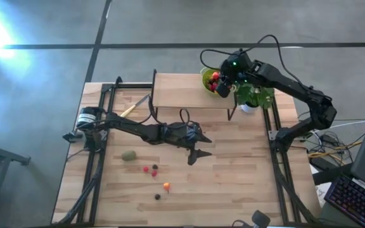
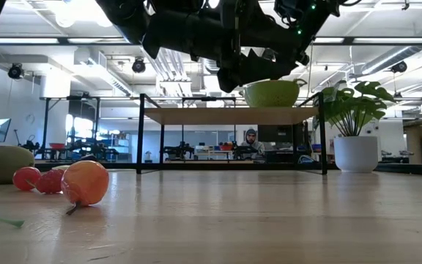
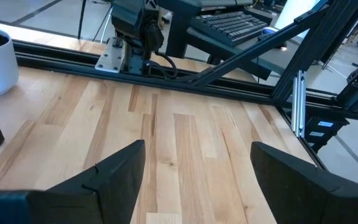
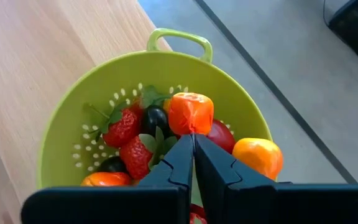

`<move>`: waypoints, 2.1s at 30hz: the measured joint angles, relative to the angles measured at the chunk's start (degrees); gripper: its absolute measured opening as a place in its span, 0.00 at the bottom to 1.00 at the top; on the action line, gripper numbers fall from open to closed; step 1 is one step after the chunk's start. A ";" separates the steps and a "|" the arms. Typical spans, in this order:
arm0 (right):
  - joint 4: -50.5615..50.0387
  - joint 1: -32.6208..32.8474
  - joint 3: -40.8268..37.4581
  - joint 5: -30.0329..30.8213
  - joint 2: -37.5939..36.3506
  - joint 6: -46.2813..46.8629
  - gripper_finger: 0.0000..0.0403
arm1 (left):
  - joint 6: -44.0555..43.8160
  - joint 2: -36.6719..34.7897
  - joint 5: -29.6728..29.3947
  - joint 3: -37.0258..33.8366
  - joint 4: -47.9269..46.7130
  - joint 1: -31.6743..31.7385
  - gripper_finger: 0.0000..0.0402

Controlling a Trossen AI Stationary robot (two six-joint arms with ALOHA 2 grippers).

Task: Build produce basket
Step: Put the pear into the green basket, then put the red cherry into the green basket

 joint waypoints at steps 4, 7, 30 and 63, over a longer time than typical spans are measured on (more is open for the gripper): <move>0.00 0.00 0.00 0.00 0.00 0.02 0.08 | 0.00 0.00 0.00 0.00 -0.02 0.00 0.74; 0.02 0.00 -0.02 0.02 -0.04 0.01 0.15 | 0.01 0.00 0.00 0.00 -0.02 0.00 0.74; -13.52 26.81 -4.92 0.02 -13.27 18.42 0.30 | 3.62 -0.15 0.44 0.00 -4.06 -0.10 0.74; 6.98 51.56 -30.95 19.74 -18.40 34.33 0.22 | -27.21 -14.17 -20.83 0.02 -68.42 -25.43 0.74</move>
